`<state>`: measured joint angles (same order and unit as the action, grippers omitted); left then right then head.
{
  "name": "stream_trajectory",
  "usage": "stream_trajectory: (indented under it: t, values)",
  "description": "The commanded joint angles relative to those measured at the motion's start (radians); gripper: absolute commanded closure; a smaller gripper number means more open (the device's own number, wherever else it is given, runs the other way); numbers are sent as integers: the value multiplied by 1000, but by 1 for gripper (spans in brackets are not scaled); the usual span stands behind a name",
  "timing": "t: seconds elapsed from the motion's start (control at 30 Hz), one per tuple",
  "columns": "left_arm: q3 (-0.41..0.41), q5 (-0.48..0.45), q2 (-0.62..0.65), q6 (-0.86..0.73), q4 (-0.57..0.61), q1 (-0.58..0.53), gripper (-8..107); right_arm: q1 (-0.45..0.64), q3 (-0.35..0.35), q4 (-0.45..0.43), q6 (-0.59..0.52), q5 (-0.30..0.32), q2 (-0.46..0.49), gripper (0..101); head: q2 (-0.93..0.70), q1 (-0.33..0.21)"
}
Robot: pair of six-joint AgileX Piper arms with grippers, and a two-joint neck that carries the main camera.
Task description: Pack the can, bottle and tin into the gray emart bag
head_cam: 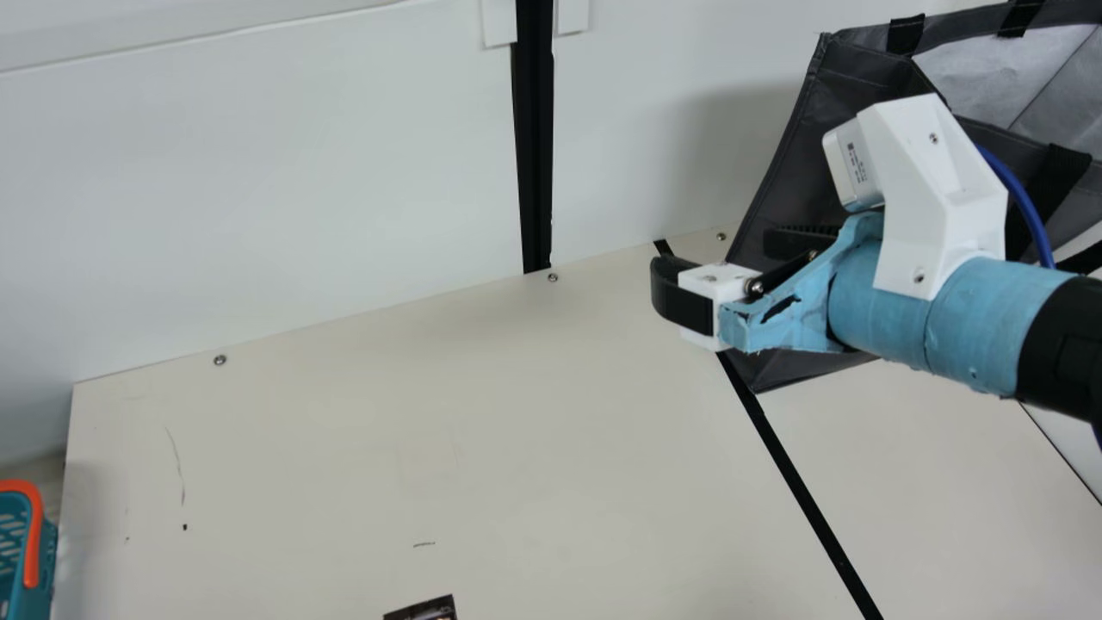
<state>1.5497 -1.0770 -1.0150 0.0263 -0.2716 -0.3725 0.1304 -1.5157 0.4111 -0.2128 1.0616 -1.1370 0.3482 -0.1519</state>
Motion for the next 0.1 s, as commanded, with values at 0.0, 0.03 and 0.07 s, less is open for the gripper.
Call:
stream_trajectory:
  t: [0.0, 0.03, 0.07]
  values:
    - [0, 0, 0, 0, 0, 0, 9, 0, 0, 0, 0, 0, 0, 11, 1, -23]
    - [0, 0, 0, 0, 0, 0, 9, 0, 0, 0, 0, 0, 0, 11, 1, -23]
    - [0, 0, 0, 0, 0, 0, 9, 0, 0, 0, 0, 0, 0, 11, 1, -23]
